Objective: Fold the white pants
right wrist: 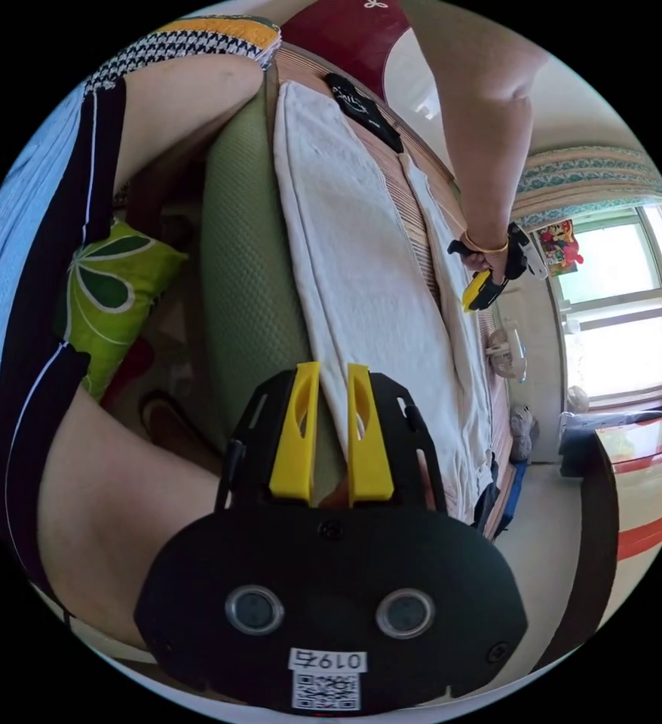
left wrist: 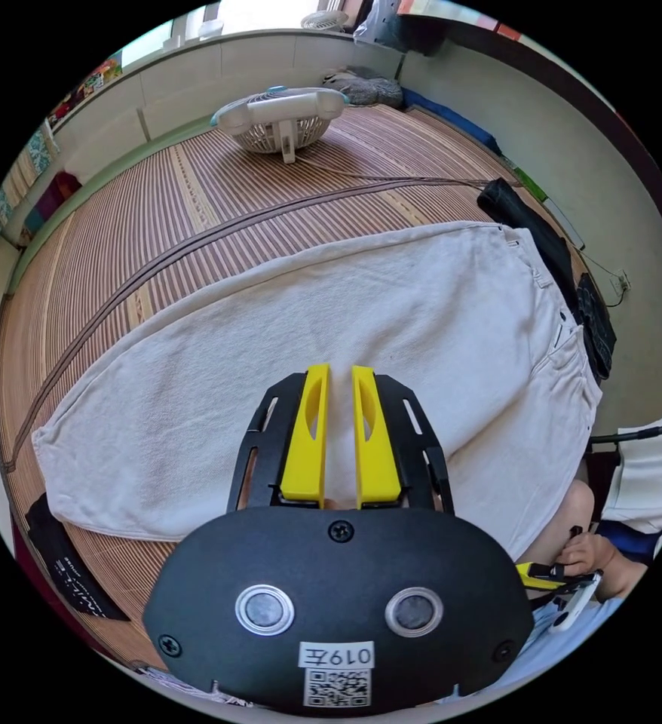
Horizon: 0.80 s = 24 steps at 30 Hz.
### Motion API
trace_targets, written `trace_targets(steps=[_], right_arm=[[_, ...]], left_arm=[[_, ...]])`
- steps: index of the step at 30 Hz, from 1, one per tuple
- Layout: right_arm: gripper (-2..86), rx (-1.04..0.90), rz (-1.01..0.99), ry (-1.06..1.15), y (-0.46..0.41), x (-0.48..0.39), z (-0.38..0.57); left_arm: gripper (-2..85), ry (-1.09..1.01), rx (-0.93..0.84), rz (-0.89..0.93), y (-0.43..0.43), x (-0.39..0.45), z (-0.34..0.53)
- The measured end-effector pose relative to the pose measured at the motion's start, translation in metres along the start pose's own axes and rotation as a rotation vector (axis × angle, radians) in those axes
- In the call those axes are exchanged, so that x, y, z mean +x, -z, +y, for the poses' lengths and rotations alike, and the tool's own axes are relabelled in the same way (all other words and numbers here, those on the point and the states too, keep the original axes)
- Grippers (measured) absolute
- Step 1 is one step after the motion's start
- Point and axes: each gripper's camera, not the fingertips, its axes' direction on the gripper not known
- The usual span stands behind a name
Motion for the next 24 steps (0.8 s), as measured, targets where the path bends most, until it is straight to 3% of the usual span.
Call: trace_targets(steps=[4,11,18,24], right_arm=[[9.6,-0.03,-0.048,0.013,-0.005,0.003,0.004],[5.7,0.017,0.025,-0.052,0.001,0.023,0.018],[0.2,0.015,0.081,0.031,0.0,0.022,0.029],[-0.9,0.067,-0.117,-0.089,0.016,0.074,0.054]], left_arm=[[1.0,-0.005,-0.013,-0.004,-0.006,0.005,-0.011],[0.8,-0.01,-0.026,-0.008,-0.022,0.018,-0.029],[0.8,0.003,0.033,-0.011,-0.023,0.028,-0.047],[0.8,-0.005,-0.028,-0.07,-0.04,0.039,-0.064]])
